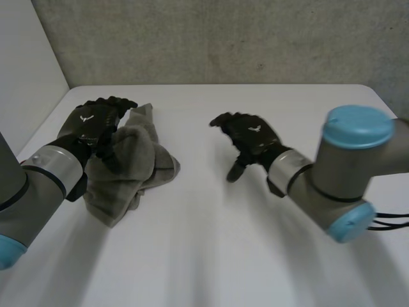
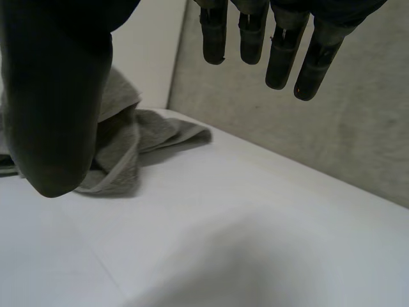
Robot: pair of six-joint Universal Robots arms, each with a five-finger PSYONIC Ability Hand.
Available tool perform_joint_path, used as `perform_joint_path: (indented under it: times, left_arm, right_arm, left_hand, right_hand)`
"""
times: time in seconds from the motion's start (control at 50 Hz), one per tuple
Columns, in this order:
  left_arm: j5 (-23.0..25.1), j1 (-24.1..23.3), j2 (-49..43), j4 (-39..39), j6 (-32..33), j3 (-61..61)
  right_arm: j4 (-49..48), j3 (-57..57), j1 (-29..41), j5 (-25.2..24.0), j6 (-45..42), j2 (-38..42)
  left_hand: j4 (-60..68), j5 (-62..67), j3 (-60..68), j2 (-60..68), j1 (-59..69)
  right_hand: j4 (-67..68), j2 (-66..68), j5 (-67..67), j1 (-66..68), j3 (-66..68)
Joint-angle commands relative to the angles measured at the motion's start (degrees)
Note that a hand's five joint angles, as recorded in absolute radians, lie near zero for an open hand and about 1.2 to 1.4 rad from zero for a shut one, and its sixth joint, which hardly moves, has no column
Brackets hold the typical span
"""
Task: Fold the towel.
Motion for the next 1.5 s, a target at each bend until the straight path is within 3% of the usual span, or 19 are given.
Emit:
perform_joint_path:
  times: [0.02,0.24,0.4,0.58,0.62,0.64,0.66,0.72,0.78,0.94,1.04,1.18,1.22,1.24,1.26,1.28,1.3,1.42,1.5]
  left_arm:
    - [-0.2,1.0,-1.9,0.3,0.0,-0.9]
    - [-0.2,2.2,-2.5,1.2,0.4,-1.0]
    - [-0.4,2.8,-11.1,3.2,7.2,3.4]
    - [-10.5,1.7,-25.1,8.5,19.7,14.0]
    - [-11.9,1.1,-26.8,8.3,21.3,15.7]
    - [-12.5,0.4,-27.9,8.3,22.1,17.1]
    - [-12.5,-0.3,-28.6,8.0,22.1,17.8]
    - [-11.8,-2.1,-28.3,7.5,20.6,17.7]
    - [-10.7,-3.5,-27.2,6.8,18.5,17.5]
    - [0.5,-13.4,-17.7,-0.9,-3.2,14.3]
    - [7.1,-16.9,-14.9,-2.2,-9.3,12.5]
    - [13.2,-19.2,-11.1,-1.2,-10.8,9.1]
    - [13.5,-19.3,-10.3,-0.3,-10.7,8.8]
    - [13.3,-19.3,-9.8,0.9,-10.4,8.6]
    - [12.9,-18.9,-9.8,1.7,-10.2,8.6]
    - [12.9,-18.9,-9.8,1.8,-10.2,8.6]
    - [12.8,-18.5,-10.0,1.8,-10.4,8.8]
    - [10.0,-12.6,-11.3,1.6,-8.7,8.4]
    - [3.3,-7.1,-14.0,-0.7,-2.8,7.8]
  right_arm:
    - [0.2,-8.0,5.4,1.6,0.0,8.2]
    - [0.2,-14.3,8.4,5.4,3.0,13.2]
    - [0.4,-14.0,8.1,5.8,3.1,12.2]
    - [0.5,-9.5,6.9,6.5,2.3,7.8]
    - [0.5,-8.8,6.6,6.5,2.3,6.7]
    - [0.7,-8.1,6.5,6.5,2.2,5.8]
    - [0.7,-8.1,6.5,6.5,2.2,5.8]
    - [0.8,-6.4,5.8,6.5,1.3,4.1]
    - [0.8,-4.4,3.0,6.5,-0.8,1.3]
    - [0.7,0.0,-4.5,7.4,-5.2,-6.4]
    - [2.0,1.9,-7.8,7.1,-5.6,-8.8]
    - [7.9,3.0,-9.1,6.1,-5.8,-9.0]
    - [8.3,3.5,-9.5,5.9,-5.9,-9.0]
    - [8.3,4.0,-9.6,5.7,-6.3,-9.0]
    - [8.3,4.0,-9.6,5.7,-6.3,-9.0]
    - [8.3,4.4,-9.7,5.7,-6.6,-9.0]
    - [8.4,4.9,-9.6,5.2,-7.1,-8.9]
    - [9.2,5.4,-9.3,0.5,-9.1,-8.5]
    - [14.1,4.6,-9.0,-5.1,-11.0,-7.9]
  left_hand:
    - [2.1,0.9,2.2,2.2,2.1]
    - [2.8,1.5,2.8,2.8,2.8]
    - [3.2,1.9,3.2,3.2,3.2]
    - [8.2,6.9,8.2,8.2,8.2]
    - [15.4,14.2,15.4,15.5,15.4]
    - [31.4,30.1,31.4,31.4,31.4]
    - [57.4,56.1,57.4,57.4,57.4]
    - [69.6,68.3,69.6,69.6,69.6]
    - [69.6,68.3,69.6,69.6,69.6]
    - [69.6,68.3,69.6,69.6,69.6]
    - [69.6,68.3,69.6,69.6,69.6]
    - [69.6,68.3,69.6,69.6,69.6]
    - [69.6,68.3,69.6,69.6,69.6]
    - [54.6,53.3,54.6,54.6,54.6]
    - [28.6,27.4,28.7,28.7,28.6]
    - [28.4,27.1,28.4,28.4,28.4]
    - [17.7,16.5,17.7,17.7,17.7]
    - [10.7,9.5,10.7,10.7,10.7]
    - [9.4,8.1,9.4,9.4,9.4]
  right_hand:
    - [-4.5,-4.0,-3.4,-3.3,-3.7]
    - [-4.5,-4.0,-3.4,-3.3,-3.7]
    - [-4.5,-4.0,-3.4,-3.3,-3.7]
    - [-4.5,-4.0,-3.4,-3.3,-3.7]
    - [-4.5,-4.0,-3.4,-3.3,-3.7]
    - [-4.5,-4.0,-3.4,-3.3,-3.7]
    - [-4.5,-4.0,-3.4,-3.3,-3.7]
    - [-4.5,-4.0,-3.4,-3.3,-3.7]
    - [-4.5,-4.0,-3.4,-3.3,-3.7]
    - [-4.5,-4.0,-3.4,-3.3,-3.7]
    - [-4.5,-4.0,-3.4,-3.3,-3.7]
    - [-4.5,-4.0,-3.4,-3.3,-3.7]
    - [-4.5,-4.0,-3.4,-3.3,-3.7]
    - [-4.5,-4.0,-3.4,-3.3,-3.7]
    - [-4.5,-4.0,-3.4,-3.3,-3.7]
    - [-4.5,-4.0,-3.4,-3.3,-3.7]
    - [-4.5,-4.0,-3.4,-3.3,-3.7]
    - [-4.5,-4.0,-3.4,-3.3,-3.7]
    - [-4.5,-4.0,-3.4,-3.3,-3.7]
